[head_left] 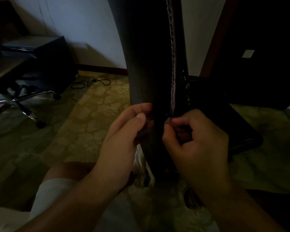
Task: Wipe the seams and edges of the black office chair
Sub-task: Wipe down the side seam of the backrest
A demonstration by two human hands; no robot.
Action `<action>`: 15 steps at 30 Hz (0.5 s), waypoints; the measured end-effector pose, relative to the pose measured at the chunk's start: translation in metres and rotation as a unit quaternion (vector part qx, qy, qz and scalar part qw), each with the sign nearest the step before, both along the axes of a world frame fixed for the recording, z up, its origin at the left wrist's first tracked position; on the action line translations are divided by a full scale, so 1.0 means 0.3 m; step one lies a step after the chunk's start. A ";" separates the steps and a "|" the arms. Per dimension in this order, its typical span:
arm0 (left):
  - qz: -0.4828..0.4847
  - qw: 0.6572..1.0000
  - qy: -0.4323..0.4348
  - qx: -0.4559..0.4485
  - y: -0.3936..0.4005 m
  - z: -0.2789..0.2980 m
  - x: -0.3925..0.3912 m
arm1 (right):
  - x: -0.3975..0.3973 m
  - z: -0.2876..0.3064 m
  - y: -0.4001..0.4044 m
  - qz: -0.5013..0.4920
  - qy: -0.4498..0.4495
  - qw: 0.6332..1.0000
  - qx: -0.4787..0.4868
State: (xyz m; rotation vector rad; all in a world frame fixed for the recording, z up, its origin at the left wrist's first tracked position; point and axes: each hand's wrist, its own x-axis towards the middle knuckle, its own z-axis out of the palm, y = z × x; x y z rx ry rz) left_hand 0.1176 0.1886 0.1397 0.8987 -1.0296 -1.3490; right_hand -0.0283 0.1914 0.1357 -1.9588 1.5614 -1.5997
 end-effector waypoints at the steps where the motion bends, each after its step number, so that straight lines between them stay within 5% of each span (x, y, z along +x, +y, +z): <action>1: 0.004 1.000 -0.003 -0.005 -0.004 0.005 0.002 | -0.002 -0.002 -0.003 -0.006 -0.001 1.000 -0.001; 4: -0.007 1.000 -0.006 -0.012 -0.002 0.016 -0.004 | -0.016 0.008 -0.016 -0.026 -0.047 0.998 0.013; 15: -0.012 0.999 -0.036 0.006 -0.005 0.010 0.006 | -0.004 0.020 -0.009 -0.011 0.003 1.000 -0.001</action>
